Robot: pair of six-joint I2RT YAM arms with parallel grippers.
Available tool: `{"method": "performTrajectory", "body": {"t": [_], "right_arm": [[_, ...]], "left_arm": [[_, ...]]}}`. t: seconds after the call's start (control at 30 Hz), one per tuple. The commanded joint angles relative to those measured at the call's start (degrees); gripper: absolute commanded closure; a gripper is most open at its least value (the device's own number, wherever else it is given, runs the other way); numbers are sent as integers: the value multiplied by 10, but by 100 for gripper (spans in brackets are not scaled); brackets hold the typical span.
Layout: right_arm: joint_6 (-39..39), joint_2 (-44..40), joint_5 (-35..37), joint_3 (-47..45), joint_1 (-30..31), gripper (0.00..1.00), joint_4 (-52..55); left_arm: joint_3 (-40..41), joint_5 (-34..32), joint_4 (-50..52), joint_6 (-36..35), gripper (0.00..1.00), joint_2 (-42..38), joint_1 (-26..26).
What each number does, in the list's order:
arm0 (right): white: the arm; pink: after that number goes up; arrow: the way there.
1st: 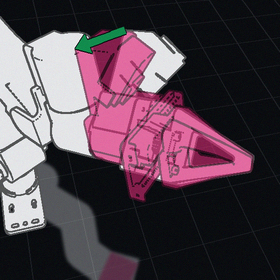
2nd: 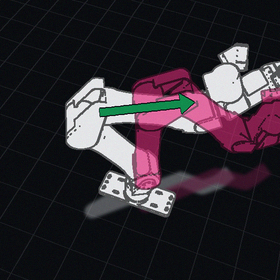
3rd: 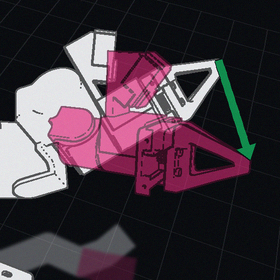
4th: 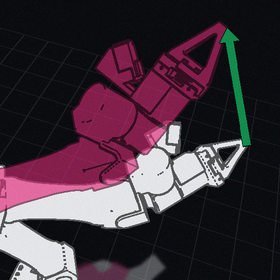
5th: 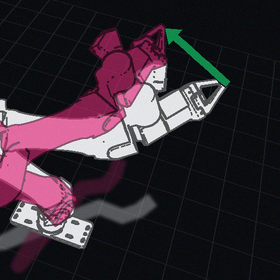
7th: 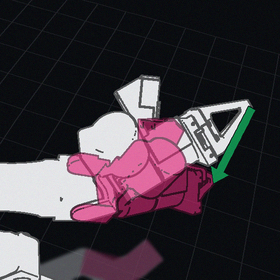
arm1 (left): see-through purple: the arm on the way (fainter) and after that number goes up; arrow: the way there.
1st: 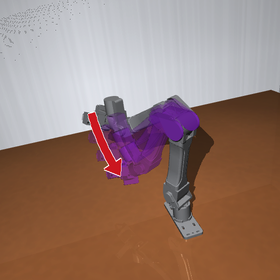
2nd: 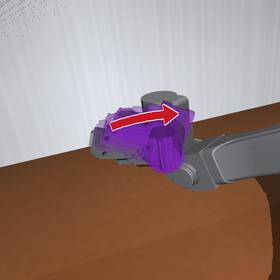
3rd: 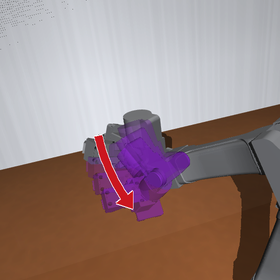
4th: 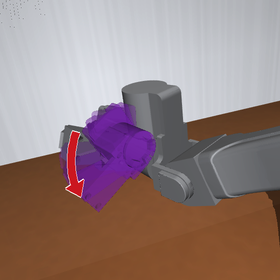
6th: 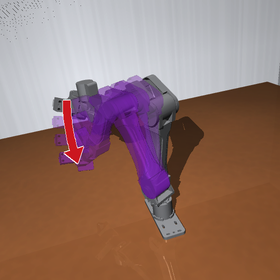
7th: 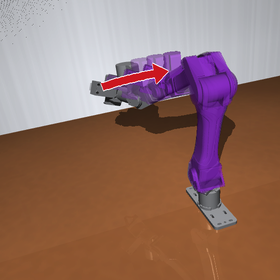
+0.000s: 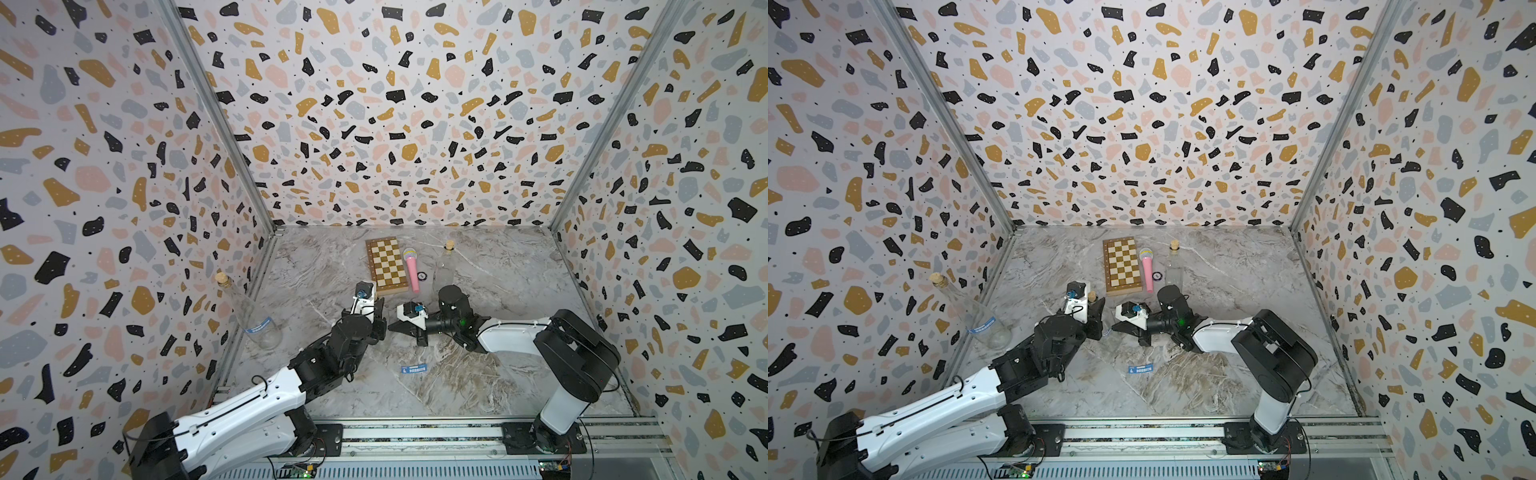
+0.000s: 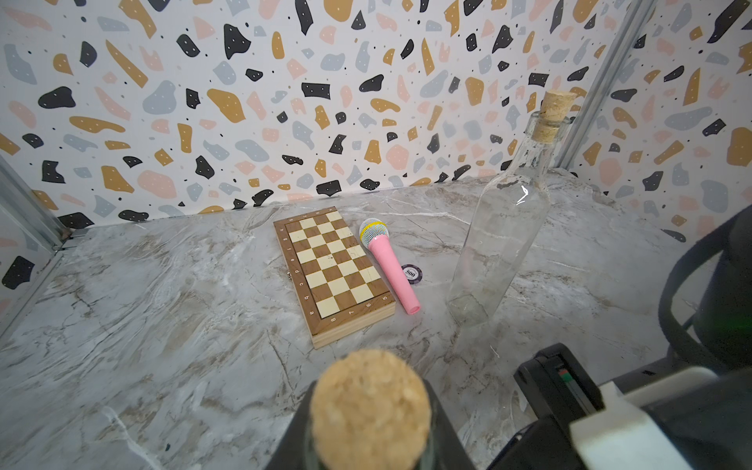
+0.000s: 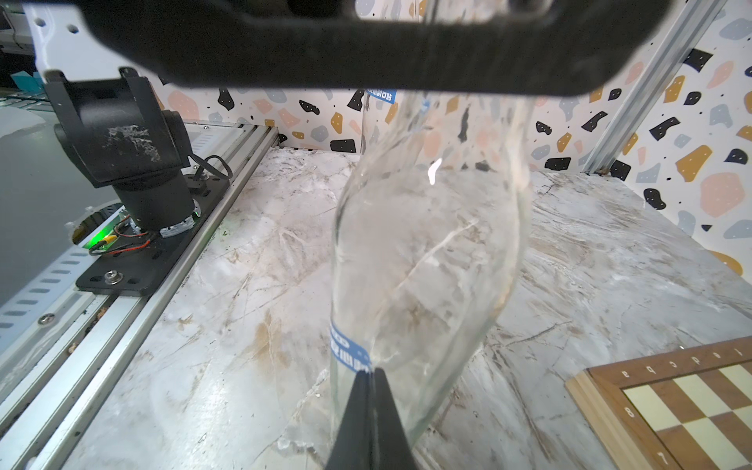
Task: Remove the label from the bottle
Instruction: Tear open the label from the bottle.
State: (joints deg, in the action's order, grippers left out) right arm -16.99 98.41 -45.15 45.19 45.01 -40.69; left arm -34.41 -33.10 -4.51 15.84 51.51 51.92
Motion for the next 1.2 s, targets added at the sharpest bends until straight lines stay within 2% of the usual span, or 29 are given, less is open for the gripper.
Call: {"method": "performTrajectory", "body": {"t": [0.0,1.17], "right_arm": [[4,-10,1,11,2,96,0],[-5,-45,7,-15,6,100,15]], "left_arm": [[-9,-1,-20,2,100,1,5],[-11,-10,-21,0,100,7,6]]}}
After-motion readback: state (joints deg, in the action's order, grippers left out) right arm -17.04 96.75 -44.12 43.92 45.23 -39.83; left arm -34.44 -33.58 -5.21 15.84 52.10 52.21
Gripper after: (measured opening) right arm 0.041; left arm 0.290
